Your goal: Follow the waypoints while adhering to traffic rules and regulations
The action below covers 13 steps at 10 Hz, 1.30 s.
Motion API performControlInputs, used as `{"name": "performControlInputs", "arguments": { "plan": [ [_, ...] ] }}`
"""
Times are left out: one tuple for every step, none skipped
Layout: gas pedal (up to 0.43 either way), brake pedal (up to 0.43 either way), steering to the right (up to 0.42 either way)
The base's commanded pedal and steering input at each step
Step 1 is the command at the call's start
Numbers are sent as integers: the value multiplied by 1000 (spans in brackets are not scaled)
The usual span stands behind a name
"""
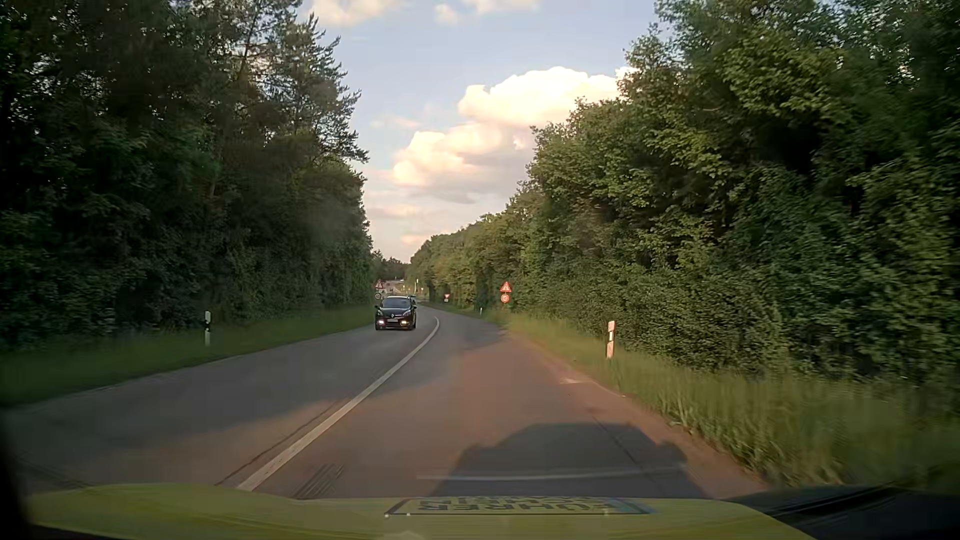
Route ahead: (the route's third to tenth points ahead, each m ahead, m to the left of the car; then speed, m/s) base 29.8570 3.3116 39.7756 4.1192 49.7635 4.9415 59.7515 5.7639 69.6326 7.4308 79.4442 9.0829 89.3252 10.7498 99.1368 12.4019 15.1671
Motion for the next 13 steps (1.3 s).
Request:
{"name": "performControlInputs", "arguments": {
  "plan": [
    [59,0,-9],
    [59,0,-10],
    [59,0,-9],
    [59,0,-10],
    [59,0,-10],
    [59,0,-10],
    [59,0,-10],
    [59,0,-10],
    [59,0,-10],
    [59,0,-9],
    [59,0,-8],
    [59,0,-8],
    [59,0,-8]
  ]
}}
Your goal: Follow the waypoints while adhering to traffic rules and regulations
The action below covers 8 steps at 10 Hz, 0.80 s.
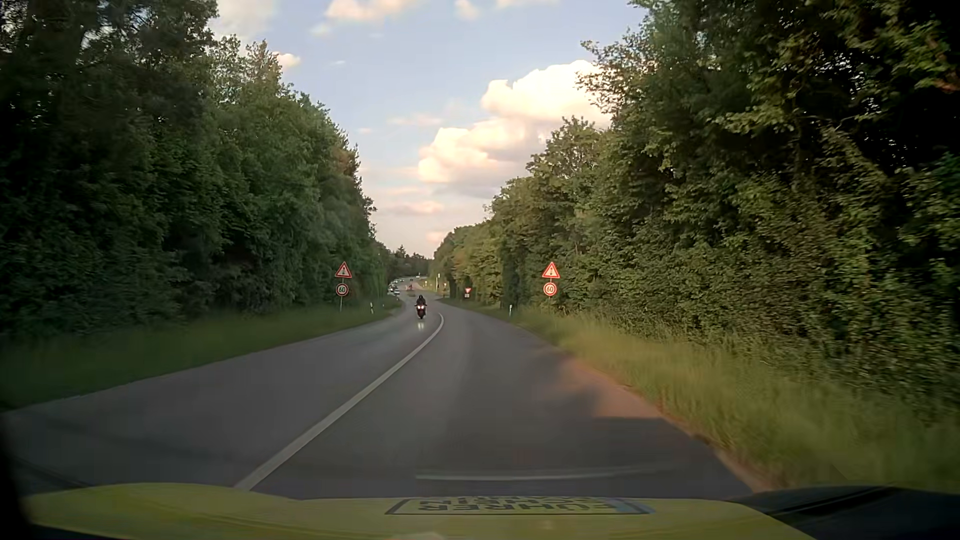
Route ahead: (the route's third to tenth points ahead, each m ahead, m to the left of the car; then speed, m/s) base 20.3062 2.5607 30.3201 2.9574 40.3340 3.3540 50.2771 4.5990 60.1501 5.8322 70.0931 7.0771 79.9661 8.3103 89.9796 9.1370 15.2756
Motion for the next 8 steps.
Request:
{"name": "performControlInputs", "arguments": {
  "plan": [
    [59,0,-8],
    [67,0,-8],
    [67,0,-8],
    [67,0,-8],
    [67,0,-8],
    [67,0,-8],
    [67,0,-8],
    [67,0,-8]
  ]
}}
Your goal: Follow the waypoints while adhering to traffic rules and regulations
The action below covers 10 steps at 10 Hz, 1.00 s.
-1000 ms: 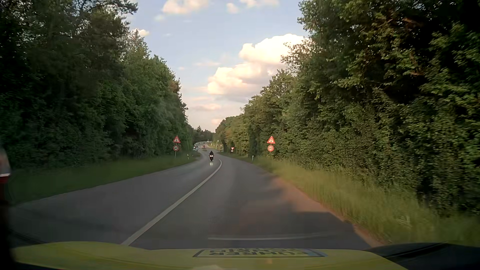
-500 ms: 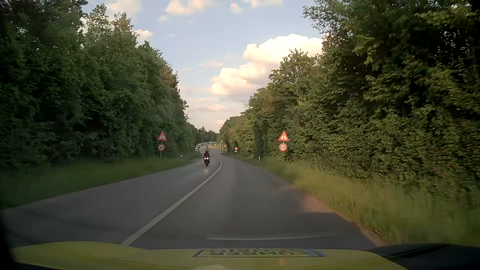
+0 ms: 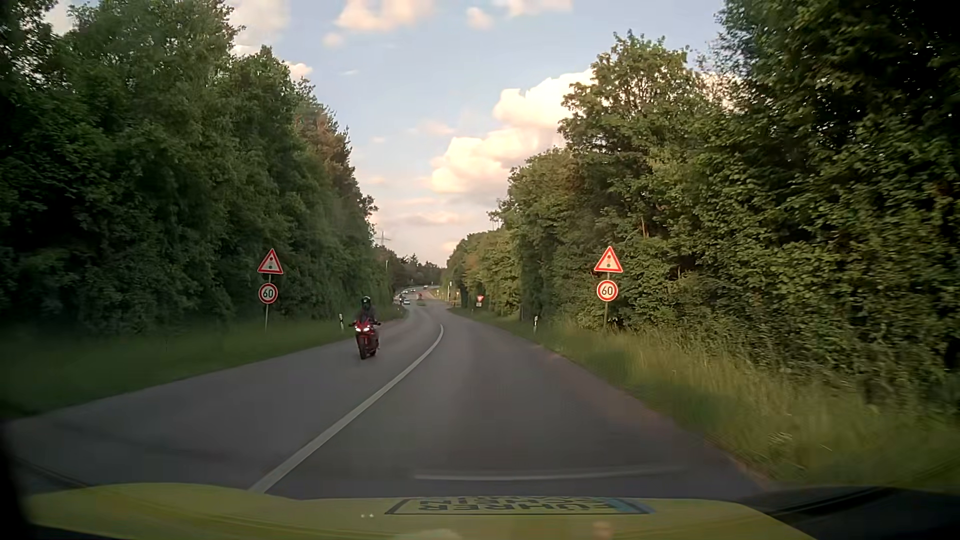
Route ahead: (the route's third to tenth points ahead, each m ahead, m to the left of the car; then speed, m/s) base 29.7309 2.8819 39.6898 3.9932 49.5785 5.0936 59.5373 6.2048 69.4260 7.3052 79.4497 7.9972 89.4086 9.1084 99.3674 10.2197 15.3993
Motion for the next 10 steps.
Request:
{"name": "performControlInputs", "arguments": {
  "plan": [
    [67,0,-8],
    [67,0,-8],
    [67,0,-8],
    [67,0,-8],
    [67,0,-8],
    [67,0,-9],
    [67,0,-9],
    [67,0,-9],
    [67,0,-9],
    [67,0,-9]
  ]
}}
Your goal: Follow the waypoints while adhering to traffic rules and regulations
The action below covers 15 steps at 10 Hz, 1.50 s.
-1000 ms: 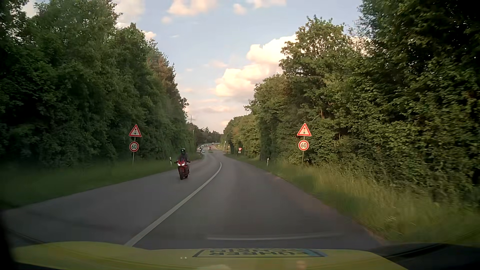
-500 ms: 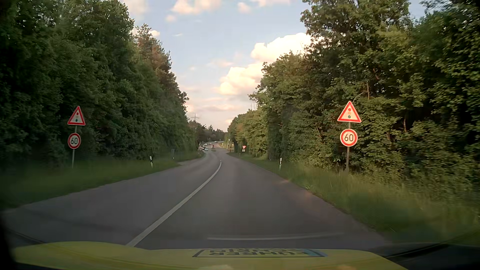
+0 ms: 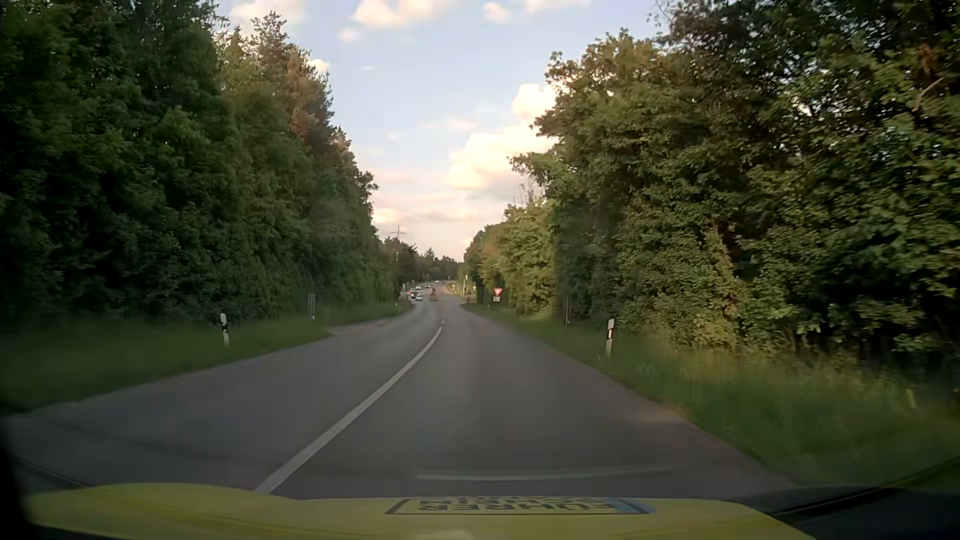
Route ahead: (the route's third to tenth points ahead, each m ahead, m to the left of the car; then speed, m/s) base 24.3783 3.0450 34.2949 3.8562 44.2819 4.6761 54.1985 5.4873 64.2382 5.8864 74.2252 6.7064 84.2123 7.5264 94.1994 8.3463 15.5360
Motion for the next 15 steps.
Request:
{"name": "performControlInputs", "arguments": {
  "plan": [
    [67,0,-9],
    [67,0,-9],
    [67,0,-9],
    [67,0,-9],
    [59,0,-9],
    [59,0,-9],
    [59,0,-9],
    [47,0,-9],
    [47,0,-9],
    [39,0,-9],
    [8,0,-8],
    [0,0,-8],
    [0,0,-8],
    [0,0,-8],
    [0,0,-7]
  ]
}}
